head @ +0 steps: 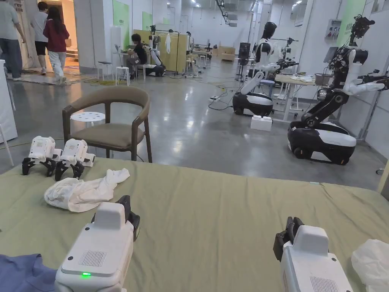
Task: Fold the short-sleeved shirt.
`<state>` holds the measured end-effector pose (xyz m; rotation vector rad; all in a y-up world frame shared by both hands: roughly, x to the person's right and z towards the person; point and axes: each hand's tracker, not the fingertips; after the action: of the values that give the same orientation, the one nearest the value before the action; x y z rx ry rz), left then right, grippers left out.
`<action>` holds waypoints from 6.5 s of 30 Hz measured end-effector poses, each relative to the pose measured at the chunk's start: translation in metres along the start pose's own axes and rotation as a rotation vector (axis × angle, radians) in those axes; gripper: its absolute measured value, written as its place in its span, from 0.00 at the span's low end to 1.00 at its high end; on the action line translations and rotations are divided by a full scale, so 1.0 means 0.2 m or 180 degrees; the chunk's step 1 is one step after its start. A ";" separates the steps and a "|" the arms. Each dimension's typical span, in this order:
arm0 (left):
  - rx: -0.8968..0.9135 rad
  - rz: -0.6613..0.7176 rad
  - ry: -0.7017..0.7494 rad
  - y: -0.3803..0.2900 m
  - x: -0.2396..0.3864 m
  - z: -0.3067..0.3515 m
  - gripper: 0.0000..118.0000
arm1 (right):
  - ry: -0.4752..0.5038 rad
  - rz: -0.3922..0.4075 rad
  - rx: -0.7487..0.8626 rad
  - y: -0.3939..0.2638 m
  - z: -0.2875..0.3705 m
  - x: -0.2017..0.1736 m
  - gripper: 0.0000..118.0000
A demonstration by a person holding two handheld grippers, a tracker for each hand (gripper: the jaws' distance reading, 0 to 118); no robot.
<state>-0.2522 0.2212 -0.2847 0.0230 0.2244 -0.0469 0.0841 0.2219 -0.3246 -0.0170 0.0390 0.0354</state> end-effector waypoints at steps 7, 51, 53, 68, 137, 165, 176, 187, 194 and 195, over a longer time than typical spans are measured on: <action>-0.0028 0.0027 0.0023 -0.02 -0.01 0.01 0.00 | 0.0026 0.0117 -0.0038 -0.03 0.00 0.00 0.06; -0.0200 0.0750 -0.0113 0.00 -0.10 0.04 0.00 | -0.0054 -0.0304 -0.0345 -0.04 -0.01 0.06 0.04; -0.0198 0.0467 -0.0168 0.02 -0.10 0.06 0.00 | -0.0049 -0.0130 -0.0289 -0.03 -0.01 0.06 0.04; -0.1918 -0.0006 -0.0120 -0.23 -0.68 0.16 0.00 | 0.0266 0.0093 -0.0544 -0.13 -0.02 -0.13 0.04; -0.0492 0.0198 -0.1393 0.62 -0.07 0.03 0.00 | 0.0235 -0.0029 -0.0448 -0.04 0.13 0.08 0.04; -0.1431 0.0492 -0.1742 -0.19 0.67 0.09 0.57 | -0.0160 -0.0069 -0.0665 -0.18 0.30 0.49 0.04; -0.0539 0.0209 -0.0533 0.08 0.19 0.20 0.18 | 0.0035 0.0037 -0.0195 0.01 0.20 0.21 0.04; -0.0811 -0.0099 -0.0180 0.01 0.04 0.21 0.00 | 0.0150 0.0127 -0.0040 0.09 0.17 0.08 0.04; -0.2711 0.0416 -0.0688 -0.46 -0.06 -0.05 0.07 | 0.0157 0.0184 -0.0258 -0.01 0.16 0.12 0.04; -0.2960 0.0476 -0.0641 -0.54 -0.06 -0.10 0.18 | 0.0148 0.0181 -0.0299 -0.03 0.16 0.13 0.04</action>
<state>-0.2744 0.1140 -0.3026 -0.8870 0.0262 0.2063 0.1117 0.2174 -0.2938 -0.1107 0.0842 0.0938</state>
